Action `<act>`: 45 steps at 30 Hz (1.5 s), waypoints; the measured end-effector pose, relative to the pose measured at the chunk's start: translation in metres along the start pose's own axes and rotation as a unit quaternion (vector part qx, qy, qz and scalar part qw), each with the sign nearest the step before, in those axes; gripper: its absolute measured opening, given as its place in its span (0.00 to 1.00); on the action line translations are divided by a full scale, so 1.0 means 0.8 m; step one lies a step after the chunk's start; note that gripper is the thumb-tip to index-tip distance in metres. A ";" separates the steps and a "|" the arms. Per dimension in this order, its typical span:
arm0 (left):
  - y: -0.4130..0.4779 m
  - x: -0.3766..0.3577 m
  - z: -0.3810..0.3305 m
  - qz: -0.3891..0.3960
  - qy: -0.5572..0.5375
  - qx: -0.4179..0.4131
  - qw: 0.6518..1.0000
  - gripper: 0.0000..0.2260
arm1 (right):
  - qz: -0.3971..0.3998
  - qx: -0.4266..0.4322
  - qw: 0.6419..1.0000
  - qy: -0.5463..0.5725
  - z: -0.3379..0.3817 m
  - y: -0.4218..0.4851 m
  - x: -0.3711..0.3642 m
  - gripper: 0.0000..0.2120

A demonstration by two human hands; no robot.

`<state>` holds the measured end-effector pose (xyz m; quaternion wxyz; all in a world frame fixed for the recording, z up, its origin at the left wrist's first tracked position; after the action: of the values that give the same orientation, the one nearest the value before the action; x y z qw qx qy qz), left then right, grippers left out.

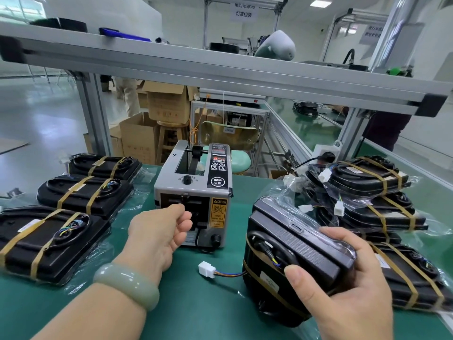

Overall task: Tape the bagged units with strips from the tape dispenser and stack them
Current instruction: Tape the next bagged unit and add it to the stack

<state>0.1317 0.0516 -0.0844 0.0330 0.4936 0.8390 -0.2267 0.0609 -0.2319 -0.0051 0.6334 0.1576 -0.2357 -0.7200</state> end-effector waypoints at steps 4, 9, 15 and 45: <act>0.005 0.000 -0.001 -0.024 0.024 -0.011 0.999 0.03 | -0.004 0.007 1.000 -0.009 -0.002 -0.001 0.002 0.29; -0.003 0.003 0.006 -0.003 0.015 0.021 1.000 0.03 | 0.000 0.010 1.000 -0.015 -0.005 -0.003 0.002 0.30; -0.049 -0.002 0.017 0.123 -0.059 0.075 0.988 0.02 | 0.002 0.022 0.999 -0.025 -0.003 -0.003 0.001 0.29; -0.034 0.059 -0.053 -0.135 0.185 -0.285 0.931 0.09 | 0.005 0.088 0.996 0.009 0.008 -0.008 -0.001 0.29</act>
<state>0.0920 0.0963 -0.0506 -0.0142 0.3788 0.9183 0.1145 0.0521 -0.2297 -0.0028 0.6228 0.2175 -0.2933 -0.6919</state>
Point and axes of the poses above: each hand's wrist, its own y-axis towards the middle knuckle, its own x-axis out of the back of the hand, z = x × y, the point moved 8 cm from there along y, towards the middle knuckle, and after that the axes turned 7 degrees about z, right-handed, at the moved point
